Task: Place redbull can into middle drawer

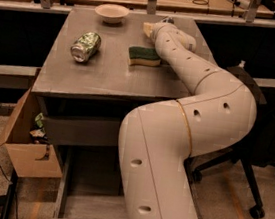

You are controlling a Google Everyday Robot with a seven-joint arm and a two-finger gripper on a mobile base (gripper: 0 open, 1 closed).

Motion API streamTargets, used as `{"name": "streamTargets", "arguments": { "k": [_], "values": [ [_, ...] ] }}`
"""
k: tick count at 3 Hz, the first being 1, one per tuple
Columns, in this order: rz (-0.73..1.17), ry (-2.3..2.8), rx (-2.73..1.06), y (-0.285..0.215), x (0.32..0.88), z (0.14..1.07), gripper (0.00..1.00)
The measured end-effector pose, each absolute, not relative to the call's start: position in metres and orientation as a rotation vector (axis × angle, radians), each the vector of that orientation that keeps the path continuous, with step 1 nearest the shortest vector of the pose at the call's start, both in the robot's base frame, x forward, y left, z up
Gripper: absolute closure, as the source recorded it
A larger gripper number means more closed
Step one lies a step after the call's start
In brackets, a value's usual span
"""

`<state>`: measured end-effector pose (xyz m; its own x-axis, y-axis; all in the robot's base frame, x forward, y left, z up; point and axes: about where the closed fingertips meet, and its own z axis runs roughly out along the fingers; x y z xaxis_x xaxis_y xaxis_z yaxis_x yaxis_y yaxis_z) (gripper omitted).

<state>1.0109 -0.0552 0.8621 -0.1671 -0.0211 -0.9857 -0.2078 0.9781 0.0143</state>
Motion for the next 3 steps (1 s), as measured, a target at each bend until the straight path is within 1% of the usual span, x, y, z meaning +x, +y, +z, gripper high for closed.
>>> {"name": "streamTargets", "arguments": {
  "k": [2, 3],
  "values": [
    [0.172, 1.761, -0.218, -0.034, 1.022, 0.861, 0.88],
    [0.195, 1.749, -0.279, -0.037, 1.014, 0.892, 1.0]
  ]
}}
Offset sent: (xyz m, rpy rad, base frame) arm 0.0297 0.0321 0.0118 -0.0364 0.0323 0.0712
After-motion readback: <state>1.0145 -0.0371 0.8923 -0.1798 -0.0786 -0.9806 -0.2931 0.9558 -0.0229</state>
